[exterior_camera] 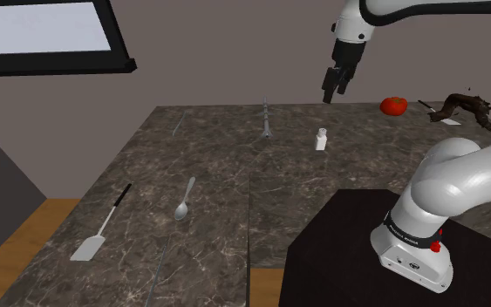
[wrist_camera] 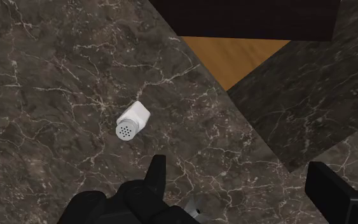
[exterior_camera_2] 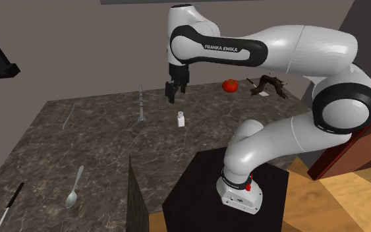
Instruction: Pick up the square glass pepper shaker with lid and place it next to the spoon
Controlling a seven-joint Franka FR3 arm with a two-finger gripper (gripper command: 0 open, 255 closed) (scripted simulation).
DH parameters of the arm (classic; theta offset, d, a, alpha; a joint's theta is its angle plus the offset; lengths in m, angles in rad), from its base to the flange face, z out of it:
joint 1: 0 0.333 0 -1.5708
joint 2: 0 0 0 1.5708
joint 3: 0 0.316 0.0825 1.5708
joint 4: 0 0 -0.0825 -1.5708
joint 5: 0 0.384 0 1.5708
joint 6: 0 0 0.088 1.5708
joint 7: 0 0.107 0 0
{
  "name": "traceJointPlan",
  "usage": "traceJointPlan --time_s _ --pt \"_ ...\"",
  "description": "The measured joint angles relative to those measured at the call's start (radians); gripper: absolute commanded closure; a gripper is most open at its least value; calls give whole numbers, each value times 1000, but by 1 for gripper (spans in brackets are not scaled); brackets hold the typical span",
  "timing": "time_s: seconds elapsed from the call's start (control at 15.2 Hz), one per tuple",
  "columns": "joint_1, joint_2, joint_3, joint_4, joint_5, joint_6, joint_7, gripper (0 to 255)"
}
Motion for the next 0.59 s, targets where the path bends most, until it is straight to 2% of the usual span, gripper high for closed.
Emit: traceJointPlan --time_s 0.2,0.59 --pt "-7 19 -13 -15 -11 28 -11 0" --pt "-39 134 -75 -88 -59 190 -58 0"
